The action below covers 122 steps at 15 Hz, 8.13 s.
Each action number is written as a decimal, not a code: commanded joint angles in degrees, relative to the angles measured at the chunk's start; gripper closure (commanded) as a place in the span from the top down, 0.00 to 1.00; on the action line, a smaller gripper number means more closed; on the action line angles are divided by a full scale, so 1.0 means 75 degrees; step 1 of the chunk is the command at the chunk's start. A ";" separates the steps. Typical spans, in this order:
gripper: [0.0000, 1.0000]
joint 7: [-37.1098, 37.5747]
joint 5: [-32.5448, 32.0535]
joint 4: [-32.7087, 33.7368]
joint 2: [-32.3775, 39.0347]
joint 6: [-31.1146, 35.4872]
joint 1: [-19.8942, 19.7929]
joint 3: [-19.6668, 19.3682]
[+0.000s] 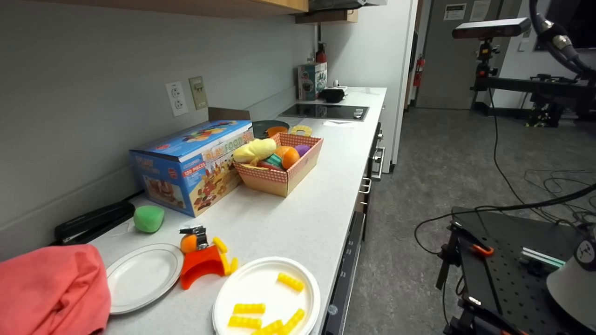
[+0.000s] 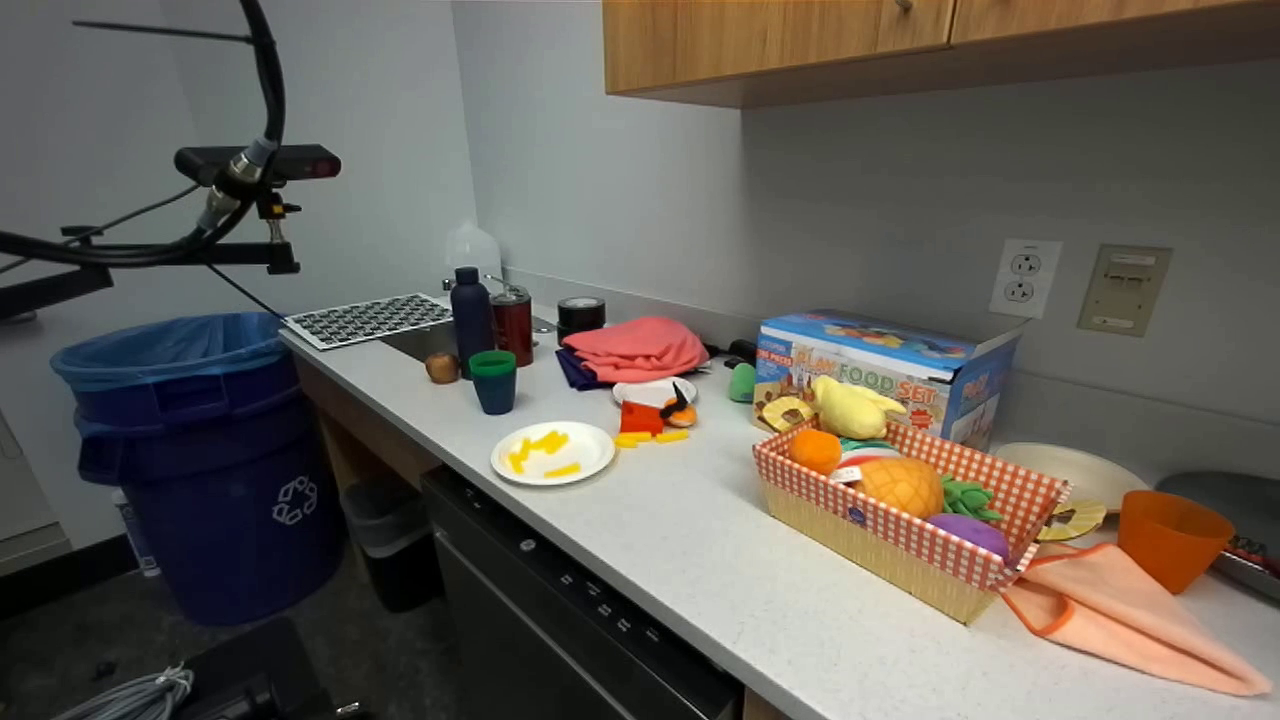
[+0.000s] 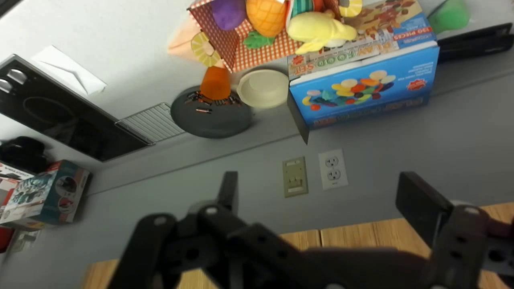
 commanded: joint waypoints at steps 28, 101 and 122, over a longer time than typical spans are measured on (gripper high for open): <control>1.00 0.1097 -0.0855 0.3536 0.3458 0.1602 -0.0689 -0.0337; 1.00 0.0203 -0.0809 0.4024 0.4328 0.1963 -0.0739 -0.0450; 1.00 0.0725 -0.3697 0.5232 0.4178 -0.1601 -0.0203 -0.0239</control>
